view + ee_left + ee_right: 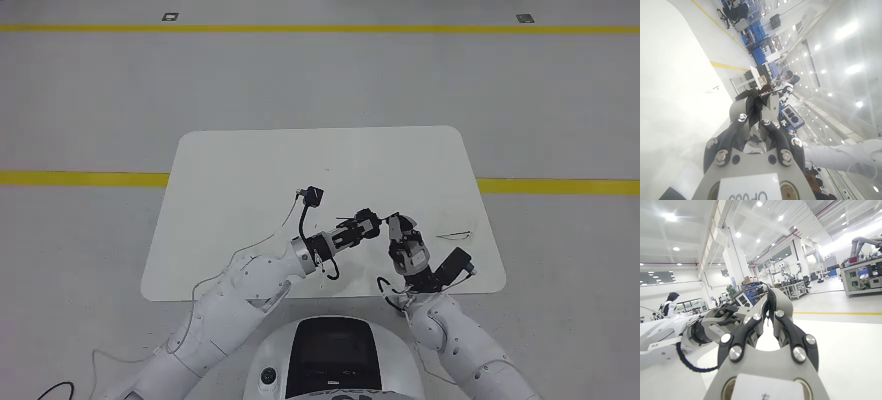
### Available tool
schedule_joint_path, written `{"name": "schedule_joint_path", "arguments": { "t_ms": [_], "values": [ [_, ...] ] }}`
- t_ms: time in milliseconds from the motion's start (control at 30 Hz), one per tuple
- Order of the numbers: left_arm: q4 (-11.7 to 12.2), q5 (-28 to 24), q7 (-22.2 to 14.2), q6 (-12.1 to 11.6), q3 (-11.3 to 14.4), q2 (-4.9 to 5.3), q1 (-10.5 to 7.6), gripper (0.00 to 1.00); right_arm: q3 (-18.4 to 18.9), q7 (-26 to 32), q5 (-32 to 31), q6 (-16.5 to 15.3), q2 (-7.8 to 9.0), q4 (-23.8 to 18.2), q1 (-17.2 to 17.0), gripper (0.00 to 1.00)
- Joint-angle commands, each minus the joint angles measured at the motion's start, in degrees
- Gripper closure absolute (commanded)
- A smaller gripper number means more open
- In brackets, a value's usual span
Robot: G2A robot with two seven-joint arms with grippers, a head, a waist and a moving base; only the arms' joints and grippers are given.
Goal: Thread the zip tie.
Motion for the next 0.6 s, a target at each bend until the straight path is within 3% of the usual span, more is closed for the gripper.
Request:
{"name": "schedule_joint_path", "arguments": {
  "t_ms": [0, 500, 533, 567],
  "values": [
    [0.0, 0.0, 0.0, 0.0, 0.0, 0.0, 0.0, 1.0, -0.4, 0.3, 0.3, 0.0, 0.07, 0.0, 0.1, 1.0],
    [0.0, 0.0, 0.0, 0.0, 0.0, 0.0, 0.0, 1.0, -1.5, 0.5, 2.0, 0.0, 0.64, 0.4, 0.4, 1.0],
    [0.0, 0.0, 0.0, 0.0, 0.0, 0.0, 0.0, 1.0, -1.5, 0.5, 2.1, 0.0, 0.68, 0.4, 0.4, 0.73],
    [0.0, 0.0, 0.0, 0.0, 0.0, 0.0, 0.0, 1.0, -1.5, 0.5, 2.1, 0.0, 0.74, 0.2, 0.3, 0.36]
  ]
}}
